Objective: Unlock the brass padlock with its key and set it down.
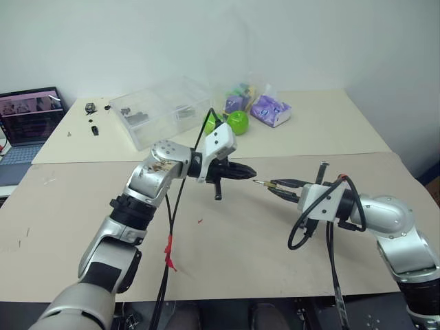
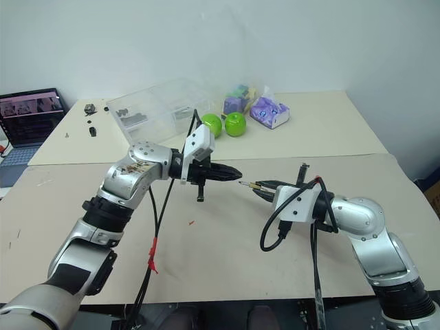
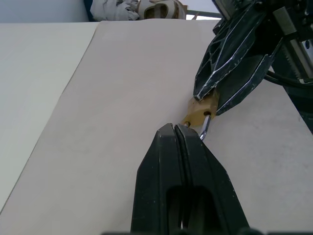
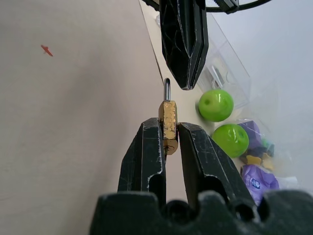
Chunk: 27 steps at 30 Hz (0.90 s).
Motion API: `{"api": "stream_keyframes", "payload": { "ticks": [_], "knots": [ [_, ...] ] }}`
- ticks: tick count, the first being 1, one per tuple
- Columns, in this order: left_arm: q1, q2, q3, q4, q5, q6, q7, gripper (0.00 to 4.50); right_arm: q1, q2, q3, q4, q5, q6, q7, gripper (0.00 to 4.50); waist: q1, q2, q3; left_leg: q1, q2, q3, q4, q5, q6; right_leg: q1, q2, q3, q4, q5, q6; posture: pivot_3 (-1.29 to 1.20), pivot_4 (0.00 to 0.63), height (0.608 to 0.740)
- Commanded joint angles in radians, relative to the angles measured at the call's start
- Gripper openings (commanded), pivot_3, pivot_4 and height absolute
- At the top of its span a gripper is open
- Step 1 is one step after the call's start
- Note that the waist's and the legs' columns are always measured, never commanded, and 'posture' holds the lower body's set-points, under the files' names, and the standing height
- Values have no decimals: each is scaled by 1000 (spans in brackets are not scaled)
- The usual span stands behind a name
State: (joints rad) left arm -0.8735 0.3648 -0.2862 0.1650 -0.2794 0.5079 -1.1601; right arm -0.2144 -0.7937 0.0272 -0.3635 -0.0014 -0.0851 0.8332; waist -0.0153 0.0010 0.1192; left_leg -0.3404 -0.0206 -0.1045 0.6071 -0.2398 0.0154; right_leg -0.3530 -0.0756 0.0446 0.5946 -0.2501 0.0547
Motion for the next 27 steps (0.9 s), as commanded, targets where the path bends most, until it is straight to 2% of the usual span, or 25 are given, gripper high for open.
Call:
{"api": "stream_keyframes", "payload": {
  "ticks": [1,8,16,27],
  "knots": [
    [-36,-3,5,-35,-4,7,-2,55,-19,-1,-14,-5,-9,-24,-13,136,-1,0,0,0,0,0,0,0,0,0,0,0,0,0,0,0,150,740],
    [-40,-6,-5,-28,13,-1,14,55,-19,6,-4,18,-42,-42,-25,136,0,0,0,0,0,0,0,0,0,0,0,0,0,0,0,0,150,740],
    [-50,-13,3,10,41,-22,39,55,-92,47,14,3,-42,0,-25,136,-2,0,0,1,0,0,-1,0,0,0,0,0,0,0,0,0,150,740],
    [-47,-16,-2,36,64,-38,51,55,-143,42,-3,-2,-30,52,-21,136,0,0,0,0,0,0,-1,0,0,0,0,0,0,0,0,0,150,740]
  ]
}}
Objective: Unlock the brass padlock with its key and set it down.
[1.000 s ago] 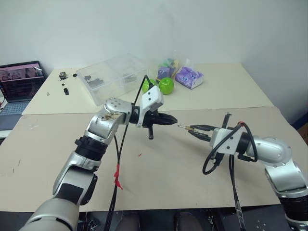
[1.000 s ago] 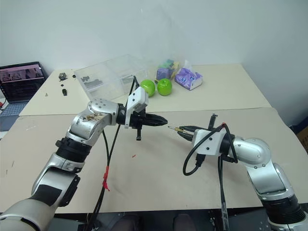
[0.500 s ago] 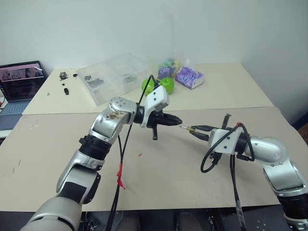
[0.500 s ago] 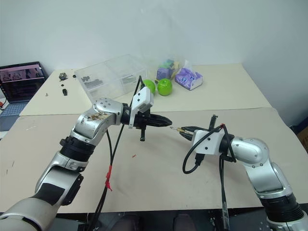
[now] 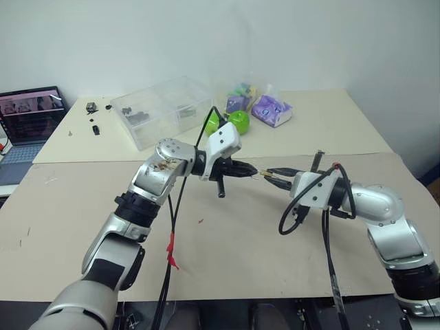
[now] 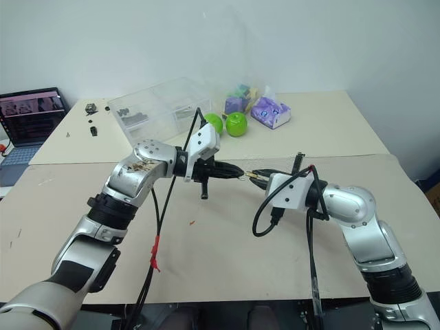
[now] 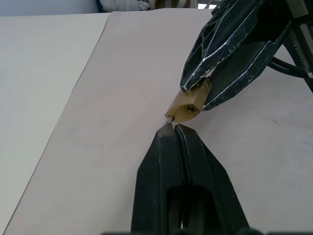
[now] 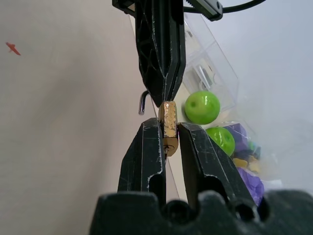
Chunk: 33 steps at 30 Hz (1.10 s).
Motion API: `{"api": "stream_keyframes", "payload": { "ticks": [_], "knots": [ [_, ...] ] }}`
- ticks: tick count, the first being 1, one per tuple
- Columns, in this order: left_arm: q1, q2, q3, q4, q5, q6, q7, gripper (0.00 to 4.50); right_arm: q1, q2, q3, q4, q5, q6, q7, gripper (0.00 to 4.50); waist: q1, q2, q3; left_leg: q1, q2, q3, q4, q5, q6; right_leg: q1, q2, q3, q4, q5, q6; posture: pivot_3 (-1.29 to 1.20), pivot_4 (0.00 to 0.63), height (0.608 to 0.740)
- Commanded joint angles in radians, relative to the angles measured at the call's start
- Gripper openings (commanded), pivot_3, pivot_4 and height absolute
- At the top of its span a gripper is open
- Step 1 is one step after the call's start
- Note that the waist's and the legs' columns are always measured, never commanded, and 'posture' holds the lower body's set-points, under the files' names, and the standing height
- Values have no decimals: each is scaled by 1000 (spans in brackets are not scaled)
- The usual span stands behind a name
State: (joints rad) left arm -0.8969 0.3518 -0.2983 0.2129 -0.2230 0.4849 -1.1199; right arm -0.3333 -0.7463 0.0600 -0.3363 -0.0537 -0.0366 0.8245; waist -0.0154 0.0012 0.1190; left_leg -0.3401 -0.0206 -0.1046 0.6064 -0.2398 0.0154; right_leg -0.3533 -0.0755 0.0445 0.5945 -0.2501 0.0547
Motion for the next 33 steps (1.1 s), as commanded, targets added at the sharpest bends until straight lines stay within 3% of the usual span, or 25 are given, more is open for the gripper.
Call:
{"api": "stream_keyframes", "payload": {
  "ticks": [1,13,21,27,28,30,33],
  "knots": [
    [-23,-4,9,-13,10,-15,12,55,-28,-8,-39,-20,20,6,-14,136,0,0,0,0,0,0,0,0,0,0,0,0,0,0,0,0,150,740],
    [-23,-1,19,-15,17,0,14,55,-22,-10,-49,-51,50,57,-9,136,0,0,0,-1,0,0,1,0,0,-1,0,0,0,0,0,0,150,740],
    [-21,31,41,-47,-1,32,-2,55,51,-94,-89,83,35,-58,9,136,1,-2,1,-7,-2,0,5,0,0,-3,-2,-1,0,0,0,0,150,740],
    [16,80,78,-84,-20,55,0,55,32,-79,-59,74,47,-75,8,136,-6,-2,2,-8,-1,0,5,0,0,-5,-1,0,1,0,0,0,150,740],
    [27,90,85,-97,-30,66,-7,566,30,-74,-54,66,50,-72,9,136,-7,-2,2,-8,-1,0,5,0,0,-5,-1,0,1,0,0,0,150,740],
    [47,110,90,-125,-50,77,-24,1096,29,-66,-49,54,55,-68,11,136,-8,-2,2,-8,-1,0,5,0,0,-5,-1,0,1,0,0,0,150,740],
    [93,157,103,-180,-75,70,-62,2252,26,-52,-36,21,77,-45,26,136,-6,-2,2,-9,-1,0,6,0,-1,-5,-1,0,1,0,0,0,150,740]
  ]
}}
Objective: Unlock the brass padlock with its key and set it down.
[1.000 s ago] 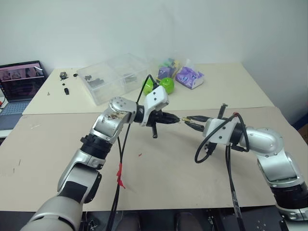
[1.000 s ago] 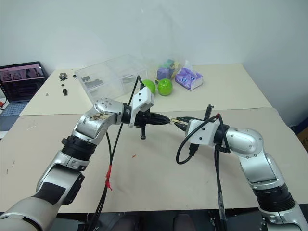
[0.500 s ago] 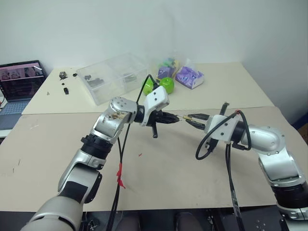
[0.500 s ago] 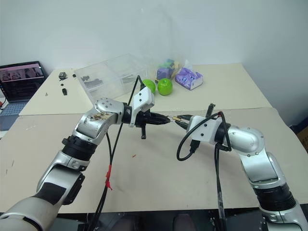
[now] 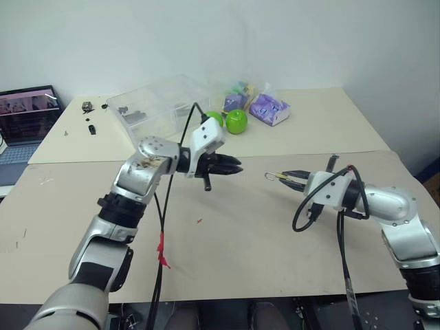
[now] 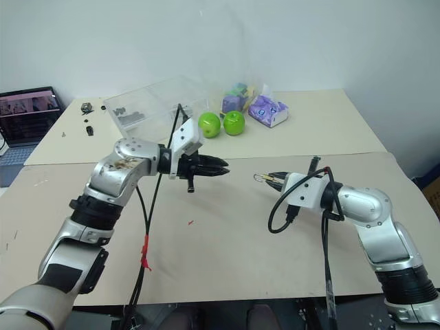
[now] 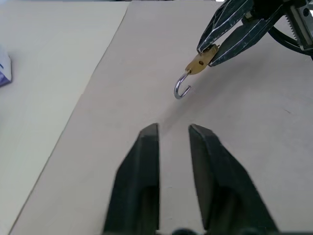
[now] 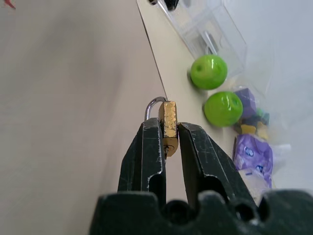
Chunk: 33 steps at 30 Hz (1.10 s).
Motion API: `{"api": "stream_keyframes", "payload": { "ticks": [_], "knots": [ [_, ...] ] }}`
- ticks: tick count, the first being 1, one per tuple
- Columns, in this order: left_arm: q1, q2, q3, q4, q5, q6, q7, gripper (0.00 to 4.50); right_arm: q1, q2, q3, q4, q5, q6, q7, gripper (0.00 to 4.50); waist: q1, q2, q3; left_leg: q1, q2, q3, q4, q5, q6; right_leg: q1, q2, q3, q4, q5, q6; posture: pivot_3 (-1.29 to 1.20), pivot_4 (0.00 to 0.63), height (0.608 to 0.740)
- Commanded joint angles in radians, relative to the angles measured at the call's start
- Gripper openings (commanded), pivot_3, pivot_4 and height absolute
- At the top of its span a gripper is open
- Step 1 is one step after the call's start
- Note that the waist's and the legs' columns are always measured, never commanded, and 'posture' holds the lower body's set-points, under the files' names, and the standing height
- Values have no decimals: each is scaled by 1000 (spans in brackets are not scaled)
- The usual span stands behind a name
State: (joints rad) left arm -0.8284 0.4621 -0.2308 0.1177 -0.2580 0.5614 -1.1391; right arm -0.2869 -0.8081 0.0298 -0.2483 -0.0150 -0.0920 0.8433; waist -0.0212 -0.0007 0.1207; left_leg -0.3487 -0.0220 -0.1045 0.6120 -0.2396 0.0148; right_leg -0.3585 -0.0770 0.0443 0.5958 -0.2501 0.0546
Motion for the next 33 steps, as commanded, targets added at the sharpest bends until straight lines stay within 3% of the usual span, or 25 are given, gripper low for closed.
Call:
{"api": "stream_keyframes", "payload": {
  "ticks": [1,6,13,22,25,33],
  "knots": [
    [37,67,32,-94,-40,-19,-60,2557,-23,16,-2,-75,46,21,12,136,1,0,0,0,0,0,0,0,0,0,0,0,0,0,0,0,150,740],
    [60,147,17,-44,17,-181,-117,4463,-40,38,42,-110,105,154,58,136,5,-1,0,-2,0,0,0,0,0,-2,0,0,0,0,0,0,150,740],
    [13,119,73,-19,-24,-160,-74,4463,-71,84,146,-82,124,357,105,136,9,-1,1,-4,0,0,1,0,0,-4,0,-1,0,0,-1,0,150,740],
    [54,130,74,-97,-40,-121,-53,4463,-160,106,148,-116,393,857,205,136,4,-1,0,-4,0,-1,2,0,0,-5,0,0,3,1,-1,0,150,740],
    [77,139,82,-149,-73,-84,-65,4463,-226,143,125,-75,475,1016,177,136,1,-1,0,-4,1,-1,2,0,0,-6,1,0,4,1,-1,0,150,740],
    [123,171,84,-250,-101,-77,-80,4463,-333,199,204,43,499,1093,175,136,3,-1,0,-5,0,0,2,0,0,-10,0,-1,9,1,-1,0,150,740]
  ]
}}
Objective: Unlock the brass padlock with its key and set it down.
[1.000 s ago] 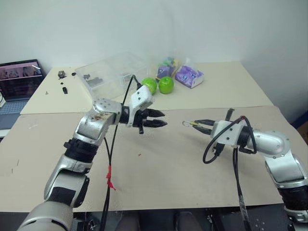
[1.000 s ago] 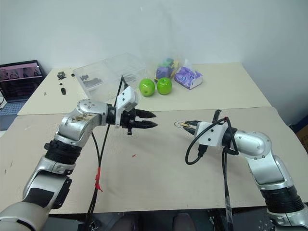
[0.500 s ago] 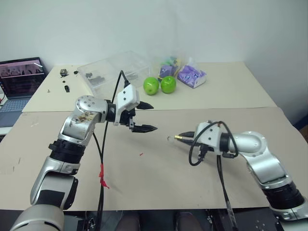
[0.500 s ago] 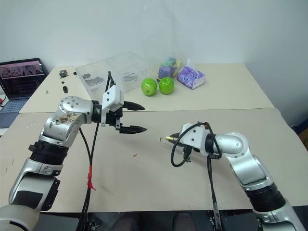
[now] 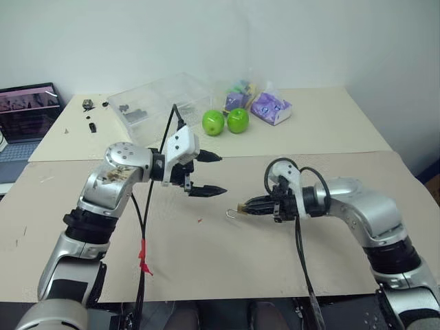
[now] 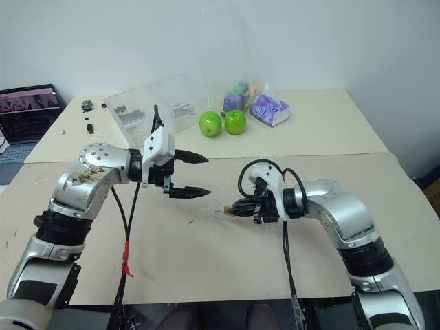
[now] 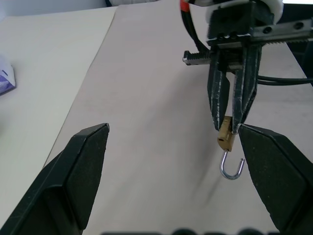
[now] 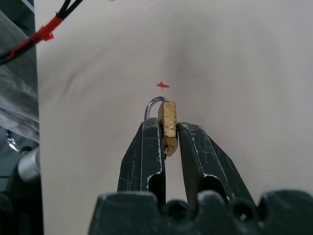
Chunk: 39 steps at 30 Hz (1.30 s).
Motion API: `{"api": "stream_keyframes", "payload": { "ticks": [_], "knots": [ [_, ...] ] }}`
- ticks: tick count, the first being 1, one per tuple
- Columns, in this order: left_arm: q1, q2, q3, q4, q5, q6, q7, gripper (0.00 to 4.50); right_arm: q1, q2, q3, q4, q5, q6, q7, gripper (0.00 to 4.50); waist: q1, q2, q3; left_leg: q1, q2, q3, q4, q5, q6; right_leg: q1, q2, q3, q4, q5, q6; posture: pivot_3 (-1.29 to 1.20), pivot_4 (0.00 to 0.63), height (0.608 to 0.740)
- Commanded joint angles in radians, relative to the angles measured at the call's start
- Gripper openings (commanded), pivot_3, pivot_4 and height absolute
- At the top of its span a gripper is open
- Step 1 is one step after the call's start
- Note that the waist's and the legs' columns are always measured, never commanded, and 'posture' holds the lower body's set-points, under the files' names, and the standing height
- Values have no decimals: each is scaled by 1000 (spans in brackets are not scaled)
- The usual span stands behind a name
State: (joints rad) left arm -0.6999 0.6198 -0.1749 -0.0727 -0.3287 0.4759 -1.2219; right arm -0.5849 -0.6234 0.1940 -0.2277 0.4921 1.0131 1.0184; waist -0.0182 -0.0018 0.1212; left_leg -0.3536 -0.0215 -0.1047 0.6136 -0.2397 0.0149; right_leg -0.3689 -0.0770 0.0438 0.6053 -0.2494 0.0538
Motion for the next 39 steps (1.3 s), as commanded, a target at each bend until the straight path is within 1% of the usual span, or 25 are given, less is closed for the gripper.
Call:
{"api": "stream_keyframes", "payload": {
  "ticks": [1,5,9,14,15,16,19,21,22,23,24,26,27,28,30,32,35,37,39],
  "knots": [
    [-6,14,27,-63,-31,13,6,4463,-38,27,57,38,-16,-17,-4,136,1,0,0,0,0,0,0,0,0,0,0,0,0,0,0,0,150,740],
    [-7,22,22,-69,-32,23,11,4463,-52,73,114,103,-59,-26,-42,136,0,0,0,0,0,0,0,0,0,-1,0,0,2,0,0,0,150,740],
    [0,62,16,-93,-52,49,-30,4463,-60,111,145,155,-94,-27,-80,136,-3,0,0,0,0,0,0,0,0,-3,0,-1,3,0,0,0,150,740],
    [-1,77,12,-101,-48,52,-35,4463,-54,108,161,179,-126,-49,-88,136,-3,0,0,0,0,0,0,0,0,-3,0,-1,3,0,0,0,150,740],
    [-2,78,11,-101,-47,51,-37,4491,-50,103,165,183,-135,-57,-87,613,-3,0,0,0,0,0,0,0,0,-3,0,-1,4,0,0,0,150,740],
    [-4,78,10,-100,-47,50,-38,4491,-44,95,167,187,-143,-66,-84,613,-3,0,0,0,0,0,0,0,0,-3,0,-1,4,0,0,0,150,740],
    [-10,75,10,-95,-46,49,-38,4500,-28,61,161,186,-155,-85,-71,1576,-2,0,0,0,0,0,0,0,0,-3,0,-1,3,0,0,0,150,740],
    [-11,74,10,-95,-46,48,-39,4500,-17,26,153,178,-161,-99,-56,2233,-1,0,0,0,0,0,0,0,0,-3,0,-1,3,0,0,0,150,740],
    [-10,74,10,-95,-46,48,-39,4500,-13,14,145,174,-160,-99,-53,2674,-1,0,0,0,0,0,0,0,0,-3,0,-1,3,0,0,0,150,740],
    [-9,74,10,-95,-47,47,-40,4500,-9,1,133,168,-157,-96,-55,2945,-1,0,0,0,0,0,0,0,0,-2,0,-1,3,0,0,0,150,740],
    [-8,73,10,-95,-46,46,-40,4500,-4,-10,120,158,-150,-89,-57,3380,-1,0,0,0,0,0,0,0,0,-2,0,-1,3,0,0,0,150,740],
    [-5,73,10,-98,-47,46,-40,4500,11,-33,81,119,-121,-59,-57,3941,-1,0,0,0,0,0,-1,0,0,-2,0,-1,3,0,0,0,150,740],
    [-4,73,11,-101,-49,47,-40,4500,20,-45,58,99,-107,-45,-57,4320,-1,0,0,0,0,0,-1,0,0,-2,0,-1,3,0,0,0,150,740],
    [-1,74,12,-103,-51,47,-40,4500,30,-57,36,81,-96,-35,-57,4455,-2,0,0,0,0,0,-1,0,0,-2,0,-1,3,0,0,0,150,740],
    [10,80,15,-109,-52,38,-47,4500,50,-83,-13,41,-72,-41,-54,4455,-1,0,0,0,0,0,0,0,0,-2,0,-1,3,0,0,0,150,740],
    [37,101,10,-113,-38,5,-69,4500,69,-101,-75,-7,-69,-111,-65,4455,-3,0,0,0,0,0,-1,0,0,-2,0,-1,3,0,0,0,150,740],
    [72,125,7,-115,-24,-34,-91,4500,97,-128,-114,-56,-90,-205,-67,4455,-5,-1,0,0,1,1,-1,0,0,-2,0,-1,3,0,0,0,150,740],
    [100,128,1,-90,15,-107,-80,4500,160,-208,-97,-105,-182,-387,-29,4455,-2,-1,0,1,1,1,-1,0,0,-2,0,-1,3,0,0,0,150,740],
    [116,126,-11,-50,63,-179,-64,4500,227,-258,-97,-140,-225,-512,2,4455,7,-1,0,0,1,1,-1,0,0,-2,0,-2,2,-1,1,0,150,740]
  ]
}}
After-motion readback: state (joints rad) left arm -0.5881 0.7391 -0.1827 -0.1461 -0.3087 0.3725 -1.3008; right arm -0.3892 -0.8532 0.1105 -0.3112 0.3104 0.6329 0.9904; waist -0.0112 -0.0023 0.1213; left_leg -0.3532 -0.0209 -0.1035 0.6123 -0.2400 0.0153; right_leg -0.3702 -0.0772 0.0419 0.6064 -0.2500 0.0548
